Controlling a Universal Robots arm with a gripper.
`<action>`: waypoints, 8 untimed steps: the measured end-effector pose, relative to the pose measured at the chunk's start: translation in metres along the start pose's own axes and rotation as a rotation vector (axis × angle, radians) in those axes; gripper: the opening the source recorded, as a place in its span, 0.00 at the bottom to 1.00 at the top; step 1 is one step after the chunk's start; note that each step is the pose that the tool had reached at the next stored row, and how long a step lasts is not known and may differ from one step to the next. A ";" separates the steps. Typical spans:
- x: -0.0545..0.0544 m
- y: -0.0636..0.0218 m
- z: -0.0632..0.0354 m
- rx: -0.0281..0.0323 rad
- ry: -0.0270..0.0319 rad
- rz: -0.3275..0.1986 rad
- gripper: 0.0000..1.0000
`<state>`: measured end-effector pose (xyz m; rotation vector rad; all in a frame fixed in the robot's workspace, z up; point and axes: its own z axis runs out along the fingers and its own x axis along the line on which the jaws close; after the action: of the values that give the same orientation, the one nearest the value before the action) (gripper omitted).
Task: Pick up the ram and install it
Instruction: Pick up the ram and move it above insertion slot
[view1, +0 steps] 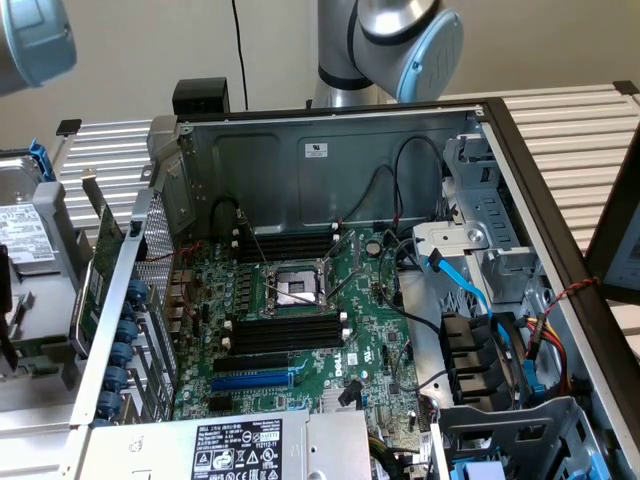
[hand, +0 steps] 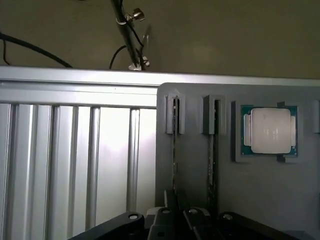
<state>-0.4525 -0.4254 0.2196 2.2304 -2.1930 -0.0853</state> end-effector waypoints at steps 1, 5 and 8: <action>0.000 0.0002 -0.0043 -0.0006 -0.0001 0.002 0.13; 0.002 0.0011 -0.0227 -0.0011 -0.0006 0.010 0.13; 0.003 0.0018 -0.0364 -0.0017 -0.0007 0.013 0.13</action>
<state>-0.4526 -0.4293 0.2559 2.2150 -2.2070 -0.0879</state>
